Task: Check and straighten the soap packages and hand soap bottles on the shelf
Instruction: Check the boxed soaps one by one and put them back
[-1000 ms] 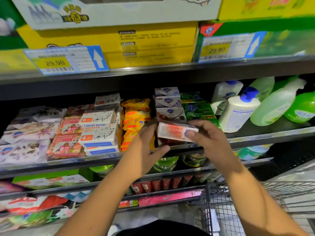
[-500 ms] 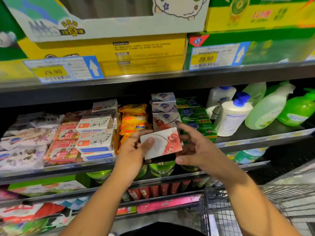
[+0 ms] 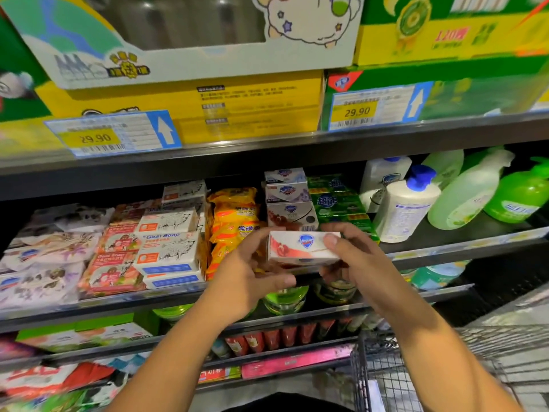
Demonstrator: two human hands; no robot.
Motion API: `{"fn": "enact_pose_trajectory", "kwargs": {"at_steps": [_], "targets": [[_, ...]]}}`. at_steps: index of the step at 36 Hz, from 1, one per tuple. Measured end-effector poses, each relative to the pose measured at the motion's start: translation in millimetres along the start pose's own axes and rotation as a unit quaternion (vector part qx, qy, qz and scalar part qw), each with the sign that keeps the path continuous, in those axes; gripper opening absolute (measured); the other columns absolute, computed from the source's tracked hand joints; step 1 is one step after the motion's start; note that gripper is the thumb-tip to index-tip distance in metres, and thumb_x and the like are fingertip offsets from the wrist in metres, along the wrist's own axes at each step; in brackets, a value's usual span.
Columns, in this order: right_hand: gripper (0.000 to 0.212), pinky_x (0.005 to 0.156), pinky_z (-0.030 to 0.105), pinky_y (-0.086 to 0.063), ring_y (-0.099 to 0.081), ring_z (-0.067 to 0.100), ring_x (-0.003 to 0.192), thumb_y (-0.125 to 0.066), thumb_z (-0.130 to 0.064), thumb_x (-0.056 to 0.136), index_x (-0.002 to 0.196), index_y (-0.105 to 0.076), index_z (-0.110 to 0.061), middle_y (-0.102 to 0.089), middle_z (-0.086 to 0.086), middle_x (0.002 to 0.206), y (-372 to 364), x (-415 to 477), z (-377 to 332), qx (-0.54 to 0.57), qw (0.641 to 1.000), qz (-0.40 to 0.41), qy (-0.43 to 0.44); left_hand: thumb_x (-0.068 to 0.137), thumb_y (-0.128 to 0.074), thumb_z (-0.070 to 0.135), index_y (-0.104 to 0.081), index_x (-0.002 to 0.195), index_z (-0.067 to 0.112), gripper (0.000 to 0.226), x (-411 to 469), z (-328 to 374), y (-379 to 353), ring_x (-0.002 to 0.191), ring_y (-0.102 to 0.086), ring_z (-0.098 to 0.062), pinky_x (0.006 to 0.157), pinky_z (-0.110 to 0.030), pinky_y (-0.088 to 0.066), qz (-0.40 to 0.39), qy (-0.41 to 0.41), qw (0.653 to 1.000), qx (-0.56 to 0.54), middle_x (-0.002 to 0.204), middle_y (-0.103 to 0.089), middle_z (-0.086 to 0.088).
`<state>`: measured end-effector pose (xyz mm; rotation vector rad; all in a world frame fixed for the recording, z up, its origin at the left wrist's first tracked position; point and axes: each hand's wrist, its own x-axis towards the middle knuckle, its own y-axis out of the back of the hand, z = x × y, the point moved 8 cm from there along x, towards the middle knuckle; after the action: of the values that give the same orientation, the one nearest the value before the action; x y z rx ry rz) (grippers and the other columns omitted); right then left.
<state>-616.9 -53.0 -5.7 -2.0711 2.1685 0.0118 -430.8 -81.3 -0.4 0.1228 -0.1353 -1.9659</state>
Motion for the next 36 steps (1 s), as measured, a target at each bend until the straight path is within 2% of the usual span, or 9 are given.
{"fn": "enact_pose_trajectory", "kwargs": {"at_steps": [3,5,8,10,15,18,28,32,36], "targets": [[0.055,0.066,0.038,-0.053,-0.067,0.027,0.068,-0.061,-0.075,0.072,0.095,-0.074,-0.026,-0.069,0.014,0.078,1,2,5,-0.043,0.999,0.011,-0.031,0.071,-0.080,0.048,-0.064,0.112,0.042,0.045,2,13,12,0.107,-0.056,0.004,0.085,-0.011,-0.046,0.066,-0.053,0.985,0.153,0.116,-0.061,0.017],[0.067,0.078,0.038,-0.055,-0.072,0.024,0.079,-0.054,-0.088,0.068,0.101,-0.072,-0.032,-0.075,0.004,0.082,-1,1,6,-0.084,0.995,-0.016,-0.042,0.076,-0.079,0.034,-0.064,0.117,0.027,0.045,4,10,13,0.105,-0.059,0.004,0.081,-0.007,-0.045,0.069,-0.031,0.992,0.101,0.115,-0.065,0.011],[0.016,0.080,0.013,-0.051,-0.068,-0.006,0.089,-0.060,-0.049,0.089,0.099,-0.068,-0.039,-0.073,-0.025,0.092,-10,-3,-4,-0.091,0.994,-0.059,-0.022,0.071,-0.077,0.024,-0.062,0.116,0.014,0.049,4,-2,9,0.104,-0.068,-0.021,0.074,-0.023,-0.056,0.065,0.020,0.995,-0.077,0.108,-0.072,-0.005],[0.031,0.076,0.018,-0.054,-0.070,0.005,0.094,-0.072,-0.021,0.082,0.111,-0.064,-0.026,-0.075,-0.009,0.104,-12,-1,-7,-0.074,0.995,-0.071,0.010,0.069,-0.076,0.029,-0.062,0.115,0.013,0.050,5,-4,9,0.103,-0.069,-0.026,0.078,-0.030,-0.057,0.073,0.023,0.993,-0.095,0.107,-0.073,-0.006],[0.063,0.080,0.029,-0.059,-0.070,0.015,0.099,-0.090,-0.012,0.062,0.116,-0.060,-0.027,-0.071,0.000,0.110,-6,11,2,-0.143,0.988,-0.058,0.024,0.072,-0.075,0.013,-0.061,0.117,0.006,0.048,5,8,5,0.094,-0.071,-0.016,0.070,-0.023,-0.057,0.064,0.003,0.990,-0.123,0.104,-0.073,-0.004],[0.064,0.084,0.031,-0.059,-0.070,0.009,0.096,-0.093,-0.014,0.065,0.114,-0.058,-0.034,-0.073,-0.010,0.105,-16,12,12,-0.229,0.970,-0.078,0.008,0.075,-0.077,0.001,-0.065,0.108,0.017,0.039,5,20,3,0.084,-0.070,-0.007,0.063,-0.021,-0.056,0.067,-0.031,0.994,-0.076,0.093,-0.072,0.007],[0.061,0.083,0.029,-0.058,-0.070,0.010,0.098,-0.091,-0.008,0.067,0.114,-0.062,-0.035,-0.073,-0.008,0.105,-13,3,13,-0.208,0.976,-0.058,0.017,0.070,-0.085,0.015,-0.060,0.107,0.036,0.050,2,41,-2,0.099,-0.059,0.009,0.076,-0.009,-0.048,0.059,-0.112,0.990,0.061,0.102,-0.063,0.033],[0.065,0.082,0.031,-0.059,-0.070,0.012,0.097,-0.090,-0.013,0.062,0.118,-0.062,-0.030,-0.073,-0.006,0.104,17,-4,-18,-0.164,0.985,-0.008,0.058,0.067,-0.088,0.020,-0.059,0.117,0.035,0.059,4,23,8,0.106,-0.060,0.003,0.085,-0.016,-0.050,0.059,-0.094,0.990,0.089,0.109,-0.065,0.025],[0.066,0.090,0.032,-0.056,-0.067,0.014,0.103,-0.088,-0.019,0.061,0.121,-0.062,-0.032,-0.070,-0.007,0.106,17,-10,-40,-0.144,0.982,0.004,0.125,0.064,-0.088,0.030,-0.056,0.109,0.054,0.060,6,8,2,0.102,-0.061,0.001,0.080,-0.015,-0.051,0.052,-0.068,0.990,0.115,0.106,-0.066,0.021]]}}
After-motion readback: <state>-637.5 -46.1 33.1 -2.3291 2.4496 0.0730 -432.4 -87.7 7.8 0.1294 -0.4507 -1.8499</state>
